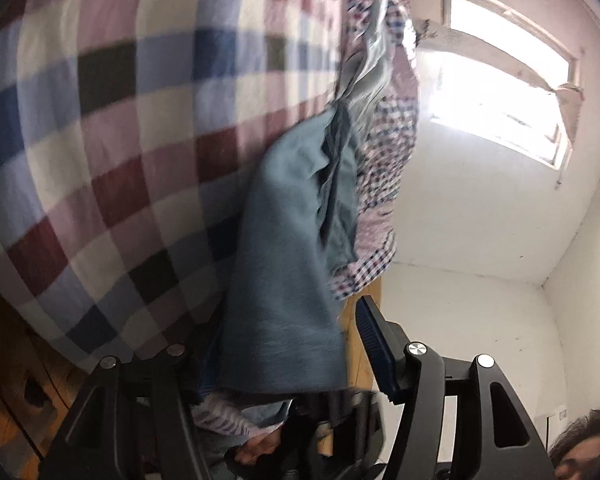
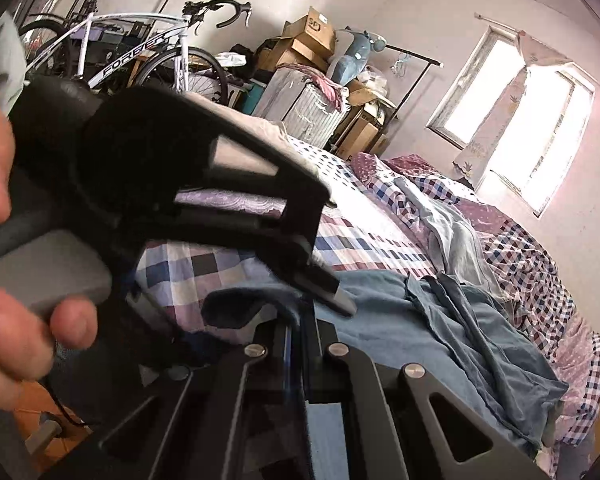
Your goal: Fold clothes
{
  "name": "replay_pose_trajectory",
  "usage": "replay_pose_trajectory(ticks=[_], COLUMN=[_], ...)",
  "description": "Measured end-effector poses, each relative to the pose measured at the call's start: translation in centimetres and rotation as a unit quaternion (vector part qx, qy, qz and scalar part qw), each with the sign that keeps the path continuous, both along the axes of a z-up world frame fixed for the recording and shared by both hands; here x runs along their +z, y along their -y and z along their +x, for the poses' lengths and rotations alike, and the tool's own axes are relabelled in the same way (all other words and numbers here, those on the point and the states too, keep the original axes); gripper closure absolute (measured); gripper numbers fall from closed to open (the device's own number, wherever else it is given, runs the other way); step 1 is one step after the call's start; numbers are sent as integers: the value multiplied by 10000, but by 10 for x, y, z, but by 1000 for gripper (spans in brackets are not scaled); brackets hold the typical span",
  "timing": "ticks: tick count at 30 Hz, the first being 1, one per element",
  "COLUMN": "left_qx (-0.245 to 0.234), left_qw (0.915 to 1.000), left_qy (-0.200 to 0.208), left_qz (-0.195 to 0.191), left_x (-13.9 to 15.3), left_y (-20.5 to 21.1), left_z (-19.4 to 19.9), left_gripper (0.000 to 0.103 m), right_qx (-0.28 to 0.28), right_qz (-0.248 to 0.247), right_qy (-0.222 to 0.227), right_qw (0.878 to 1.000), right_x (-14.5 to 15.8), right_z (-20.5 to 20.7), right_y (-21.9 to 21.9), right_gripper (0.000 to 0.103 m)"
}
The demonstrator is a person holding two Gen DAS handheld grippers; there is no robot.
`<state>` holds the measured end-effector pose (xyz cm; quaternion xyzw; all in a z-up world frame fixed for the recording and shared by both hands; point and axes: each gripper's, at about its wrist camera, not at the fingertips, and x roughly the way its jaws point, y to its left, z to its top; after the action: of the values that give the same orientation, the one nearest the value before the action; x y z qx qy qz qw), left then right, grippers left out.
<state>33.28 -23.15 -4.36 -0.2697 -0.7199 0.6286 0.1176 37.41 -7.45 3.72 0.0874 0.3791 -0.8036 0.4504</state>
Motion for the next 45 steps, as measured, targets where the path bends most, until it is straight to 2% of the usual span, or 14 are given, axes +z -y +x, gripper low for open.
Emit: replay_pose_trajectory(ticks=[3,6,8,10,11,15,17,19,21,23,25,29,35,45], left_qx=[91,115,117,119,120,124,117,102,88,73,61,13,-78,-147], left_qw=[9999,9997,9993,9987,9983,9959,9945,9931,9915,9897,9877,9855,9840,9793], left_qy=[-105,-124,-75,-27,-3,94,79,15,-49,-113,-199,-370,-583,-886], left_qz=[-56,-180,-339,-499,-578,-896,-1039,-1169,-1298,-1428,-1551,-1656,-1681,-1811], left_x=[6,11,15,18,20,28,34,42,50,58,68,82,94,113], left_y=[5,8,9,10,10,11,13,15,18,20,24,29,30,26], left_z=[3,3,0,-3,-4,-9,-10,-8,-6,-4,3,6,7,-2], left_gripper=[39,50,65,74,85,98,99,100,100,100,100,100,101,101], right_qx=[-4,-9,-27,-49,-60,-103,-174,-260,-357,-437,-527,-730,-1460,-2641], right_qz=[55,111,143,162,171,222,241,255,267,283,342,532,831,1364], right_qy=[-24,-47,-49,-65,-74,-124,-184,-223,-273,-356,-460,-662,-820,-1194], right_qw=[10000,9999,9999,9998,9998,9996,9994,9991,9986,9980,9970,9937,9824,9473], right_x=[-2,-4,-5,-6,-7,-10,-12,-14,-15,-17,-19,-25,-31,-37], right_z=[2,5,5,5,5,4,4,2,0,-1,-2,-7,-30,-58], right_y=[0,0,0,0,0,0,0,-1,-4,-7,-10,-19,-56,-158], right_gripper=[103,103,103,103,103,101,99,92,71,57,50,49,49,49])
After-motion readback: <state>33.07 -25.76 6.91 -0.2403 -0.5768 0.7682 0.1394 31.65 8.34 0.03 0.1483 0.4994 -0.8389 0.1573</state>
